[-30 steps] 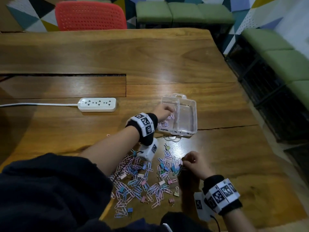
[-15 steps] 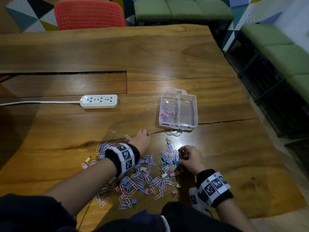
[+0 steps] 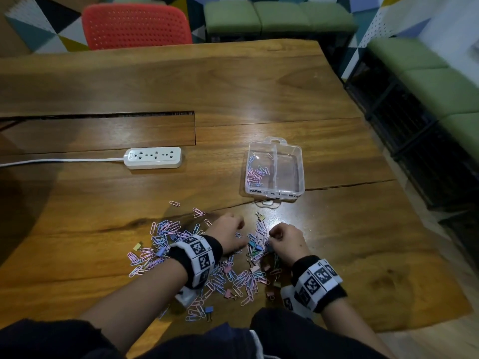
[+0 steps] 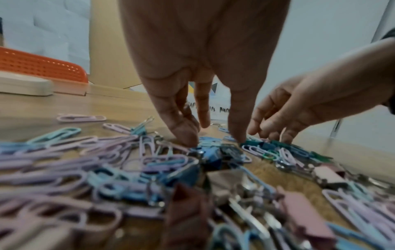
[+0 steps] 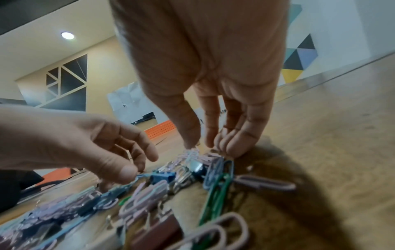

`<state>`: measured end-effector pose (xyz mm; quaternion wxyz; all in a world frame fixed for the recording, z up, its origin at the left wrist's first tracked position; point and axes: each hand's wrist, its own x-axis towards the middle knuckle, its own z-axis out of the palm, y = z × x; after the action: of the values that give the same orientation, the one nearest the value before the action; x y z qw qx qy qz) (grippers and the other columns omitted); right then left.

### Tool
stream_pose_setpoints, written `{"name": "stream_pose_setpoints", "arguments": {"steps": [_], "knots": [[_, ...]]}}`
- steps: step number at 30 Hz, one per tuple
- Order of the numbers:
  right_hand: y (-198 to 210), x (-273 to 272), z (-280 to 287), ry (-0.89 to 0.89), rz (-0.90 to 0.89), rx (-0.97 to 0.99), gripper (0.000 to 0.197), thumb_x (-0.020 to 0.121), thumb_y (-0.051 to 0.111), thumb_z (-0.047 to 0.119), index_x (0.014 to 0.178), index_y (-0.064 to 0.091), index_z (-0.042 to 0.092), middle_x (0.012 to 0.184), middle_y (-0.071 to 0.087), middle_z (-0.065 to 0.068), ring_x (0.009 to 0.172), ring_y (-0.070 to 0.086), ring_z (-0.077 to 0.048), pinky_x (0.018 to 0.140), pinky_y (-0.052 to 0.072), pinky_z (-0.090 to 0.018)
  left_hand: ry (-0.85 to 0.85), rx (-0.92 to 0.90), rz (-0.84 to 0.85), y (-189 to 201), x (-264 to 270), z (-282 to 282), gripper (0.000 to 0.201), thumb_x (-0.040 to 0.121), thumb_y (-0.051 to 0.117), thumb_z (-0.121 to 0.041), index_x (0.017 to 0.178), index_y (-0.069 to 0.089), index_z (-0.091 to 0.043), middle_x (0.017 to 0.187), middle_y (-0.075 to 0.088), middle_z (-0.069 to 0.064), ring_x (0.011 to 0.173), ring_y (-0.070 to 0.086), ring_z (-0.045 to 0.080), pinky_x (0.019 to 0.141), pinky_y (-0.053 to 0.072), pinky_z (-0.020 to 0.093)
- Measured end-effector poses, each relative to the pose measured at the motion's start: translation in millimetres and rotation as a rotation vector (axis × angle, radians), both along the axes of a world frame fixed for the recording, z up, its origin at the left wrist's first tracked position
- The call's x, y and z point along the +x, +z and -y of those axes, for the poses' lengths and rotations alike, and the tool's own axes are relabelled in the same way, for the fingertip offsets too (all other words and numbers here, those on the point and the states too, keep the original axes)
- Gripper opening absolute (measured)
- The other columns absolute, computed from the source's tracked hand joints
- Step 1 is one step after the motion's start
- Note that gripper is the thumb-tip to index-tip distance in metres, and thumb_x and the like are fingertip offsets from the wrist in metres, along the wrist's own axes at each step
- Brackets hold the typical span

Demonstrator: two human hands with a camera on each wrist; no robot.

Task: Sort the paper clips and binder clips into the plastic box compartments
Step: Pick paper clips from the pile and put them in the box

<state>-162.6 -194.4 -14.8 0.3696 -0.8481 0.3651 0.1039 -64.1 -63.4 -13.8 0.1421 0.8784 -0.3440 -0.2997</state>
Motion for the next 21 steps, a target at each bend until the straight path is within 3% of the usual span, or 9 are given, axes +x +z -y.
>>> {"name": "stream_pose_setpoints", "arguments": {"steps": [2,5,8,11,13,15,17,19,21], "knots": [[-1,2,-2,-0.013,-0.009,-0.086,0.021,0.079,0.067,0.017,0.097,0.062,0.008,0.104,0.06,-0.009,0.095,0.056,-0.02,0.08,0.046,-0.026,-0.038,0.026,0.004,-1,-2,2,0.04,0.083,0.063,-0.025,0.12,0.052,-0.013,0.122,0.05,0.006,0.112,0.051,0.023,0.097,0.045,0.034],[-1,5,-9,0.026,-0.058,-0.16,0.024,0.079,0.067,0.017,0.099,0.059,0.008,0.105,0.055,-0.008,0.097,0.053,-0.02,0.078,0.04,-0.023,-0.087,0.053,0.047,-2,-7,8,0.027,0.086,0.059,-0.016,0.112,0.055,-0.008,0.118,0.051,0.01,0.108,0.052,0.026,0.091,0.044,0.031],[-1,7,-14,0.019,-0.052,-0.14,0.016,0.081,0.062,0.009,0.096,0.061,0.005,0.105,0.06,-0.011,0.096,0.057,-0.024,0.082,0.049,-0.029,-0.075,0.068,0.034,-4,-11,10,0.017,0.087,0.054,-0.005,0.103,0.058,-0.008,0.108,0.055,0.008,0.103,0.055,0.024,0.08,0.042,0.026],[-2,5,-15,0.033,-0.042,-0.104,0.015,0.08,0.059,0.004,0.095,0.063,0.004,0.103,0.062,-0.012,0.095,0.059,-0.025,0.085,0.051,-0.033,-0.073,0.073,-0.01,-6,-12,9,0.018,0.088,0.048,-0.003,0.103,0.057,-0.009,0.108,0.058,0.008,0.1,0.056,0.023,0.08,0.044,0.026],[-3,3,-14,0.043,-0.013,-0.081,0.016,0.081,0.058,0.002,0.095,0.063,0.004,0.102,0.063,-0.012,0.093,0.059,-0.024,0.08,0.051,-0.03,-0.073,0.067,-0.022,-5,-11,7,0.02,0.089,0.046,-0.005,0.105,0.057,-0.008,0.111,0.059,0.01,0.101,0.056,0.024,0.083,0.046,0.027],[-3,-2,-9,0.017,0.055,-0.013,0.015,0.082,0.055,0.0,0.095,0.063,0.004,0.097,0.063,-0.01,0.084,0.059,-0.018,0.068,0.05,-0.018,-0.01,0.024,-0.05,-1,-9,5,0.024,0.09,0.044,-0.005,0.108,0.058,-0.007,0.114,0.06,0.01,0.102,0.058,0.024,0.083,0.046,0.027],[-1,-9,-1,-0.089,0.134,0.147,0.012,0.085,0.055,0.001,0.093,0.062,0.006,0.089,0.059,-0.003,0.074,0.055,-0.01,0.057,0.045,-0.009,0.155,-0.074,-0.172,4,-2,3,0.026,0.092,0.044,-0.004,0.112,0.06,-0.005,0.111,0.061,0.009,0.094,0.059,0.021,0.081,0.047,0.025],[3,-16,8,-0.244,0.214,0.374,0.01,0.084,0.056,0.001,0.084,0.06,0.011,0.084,0.059,-0.001,0.074,0.056,-0.013,0.063,0.048,-0.02,0.354,-0.212,-0.446,11,8,3,0.021,0.092,0.047,-0.003,0.107,0.061,-0.003,0.099,0.06,0.006,0.076,0.054,0.013,0.07,0.048,0.022],[8,-22,16,-0.391,0.291,0.625,0.013,0.084,0.055,-0.001,0.082,0.059,0.012,0.084,0.06,-0.005,0.073,0.058,-0.018,0.064,0.048,-0.028,0.558,-0.337,-0.823,20,15,5,0.015,0.09,0.047,0.002,0.096,0.06,-0.003,0.089,0.056,0.005,0.067,0.05,0.011,0.057,0.049,0.018]]}}
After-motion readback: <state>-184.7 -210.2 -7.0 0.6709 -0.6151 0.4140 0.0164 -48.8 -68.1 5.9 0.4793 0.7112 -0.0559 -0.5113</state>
